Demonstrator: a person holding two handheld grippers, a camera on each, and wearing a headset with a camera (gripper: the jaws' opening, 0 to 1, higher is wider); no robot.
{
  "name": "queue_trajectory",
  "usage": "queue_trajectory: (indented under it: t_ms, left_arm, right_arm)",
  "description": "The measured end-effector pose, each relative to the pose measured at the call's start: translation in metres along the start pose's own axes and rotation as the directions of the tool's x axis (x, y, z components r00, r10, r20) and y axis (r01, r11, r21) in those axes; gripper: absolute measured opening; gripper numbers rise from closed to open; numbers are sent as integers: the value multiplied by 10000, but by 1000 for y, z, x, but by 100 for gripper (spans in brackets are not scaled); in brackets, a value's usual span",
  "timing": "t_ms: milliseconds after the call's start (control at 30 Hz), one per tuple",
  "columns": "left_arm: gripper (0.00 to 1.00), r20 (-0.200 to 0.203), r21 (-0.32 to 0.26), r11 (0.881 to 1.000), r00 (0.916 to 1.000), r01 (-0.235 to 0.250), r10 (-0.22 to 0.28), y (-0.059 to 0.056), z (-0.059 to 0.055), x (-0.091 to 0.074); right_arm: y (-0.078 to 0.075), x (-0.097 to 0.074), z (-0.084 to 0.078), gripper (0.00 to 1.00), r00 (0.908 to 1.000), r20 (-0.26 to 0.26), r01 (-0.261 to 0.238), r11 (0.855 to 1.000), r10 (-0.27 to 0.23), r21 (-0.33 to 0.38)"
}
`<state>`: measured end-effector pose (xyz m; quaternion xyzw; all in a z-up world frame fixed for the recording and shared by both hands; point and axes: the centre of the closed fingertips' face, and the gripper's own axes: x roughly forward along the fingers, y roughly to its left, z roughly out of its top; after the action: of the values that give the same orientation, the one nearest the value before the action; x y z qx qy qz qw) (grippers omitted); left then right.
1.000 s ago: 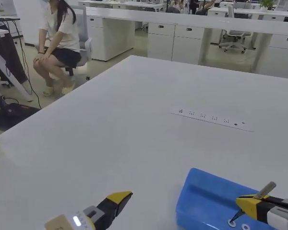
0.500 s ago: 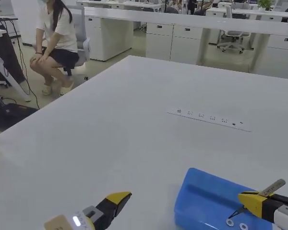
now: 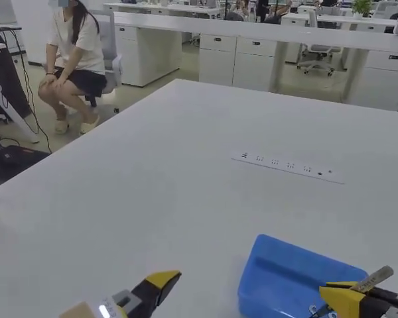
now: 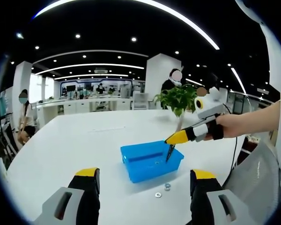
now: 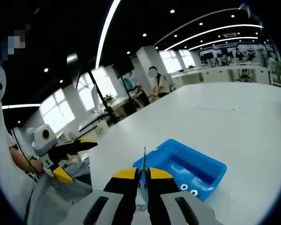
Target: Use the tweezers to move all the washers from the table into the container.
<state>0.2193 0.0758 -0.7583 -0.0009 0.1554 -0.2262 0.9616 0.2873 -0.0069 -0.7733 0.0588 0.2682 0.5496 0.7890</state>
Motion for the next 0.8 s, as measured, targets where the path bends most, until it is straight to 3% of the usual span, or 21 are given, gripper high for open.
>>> queue_trajectory:
  t_ms: [300,800]
  left_arm:
    - [80,-79,54,10000,9999,74,-73,-2,-2,1]
    - [79,-170,64,10000,9998,50,-49,-1,-3,1]
  right_arm:
    - [11,10,-19,4,9988,-421,-255,9997,254,-11]
    - [6,17,-49,4,9892,-1464,-120,9978,23,-654]
